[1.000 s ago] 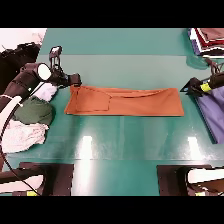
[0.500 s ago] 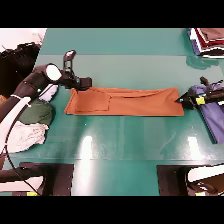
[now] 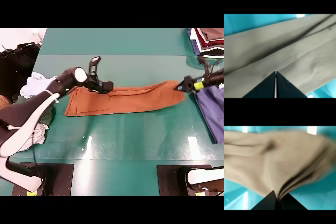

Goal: Fold the shirts.

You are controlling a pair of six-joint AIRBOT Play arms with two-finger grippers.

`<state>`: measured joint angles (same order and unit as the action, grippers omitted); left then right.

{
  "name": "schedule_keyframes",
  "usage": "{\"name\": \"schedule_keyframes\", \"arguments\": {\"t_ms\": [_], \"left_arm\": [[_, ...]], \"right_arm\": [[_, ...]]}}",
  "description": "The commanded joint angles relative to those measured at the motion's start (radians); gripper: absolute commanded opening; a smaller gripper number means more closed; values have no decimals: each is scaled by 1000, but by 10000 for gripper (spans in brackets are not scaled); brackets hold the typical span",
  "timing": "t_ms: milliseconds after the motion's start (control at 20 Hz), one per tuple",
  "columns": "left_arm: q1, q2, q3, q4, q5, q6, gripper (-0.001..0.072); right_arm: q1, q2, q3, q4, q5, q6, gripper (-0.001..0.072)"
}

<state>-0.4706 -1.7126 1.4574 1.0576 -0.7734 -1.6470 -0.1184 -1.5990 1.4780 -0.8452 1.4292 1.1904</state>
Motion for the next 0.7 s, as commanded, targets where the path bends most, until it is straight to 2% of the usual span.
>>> {"name": "schedule_keyframes", "arguments": {"t_ms": [0,150,450,550,650], "left_arm": [[-54,-120,108,-52,-3,7,30],[-85,-180,157,-56,-5,6,31],[-93,-208,160,-95,0,10,31],[-92,-206,160,-95,-5,38,31],[-69,-195,181,-88,-54,42,30]], "right_arm": [[103,95,117,105,8,37,12],[202,113,205,202,-10,39,12],[372,112,288,222,-77,48,13],[415,111,288,247,-109,47,13],[457,111,288,251,-151,45,13]]}}
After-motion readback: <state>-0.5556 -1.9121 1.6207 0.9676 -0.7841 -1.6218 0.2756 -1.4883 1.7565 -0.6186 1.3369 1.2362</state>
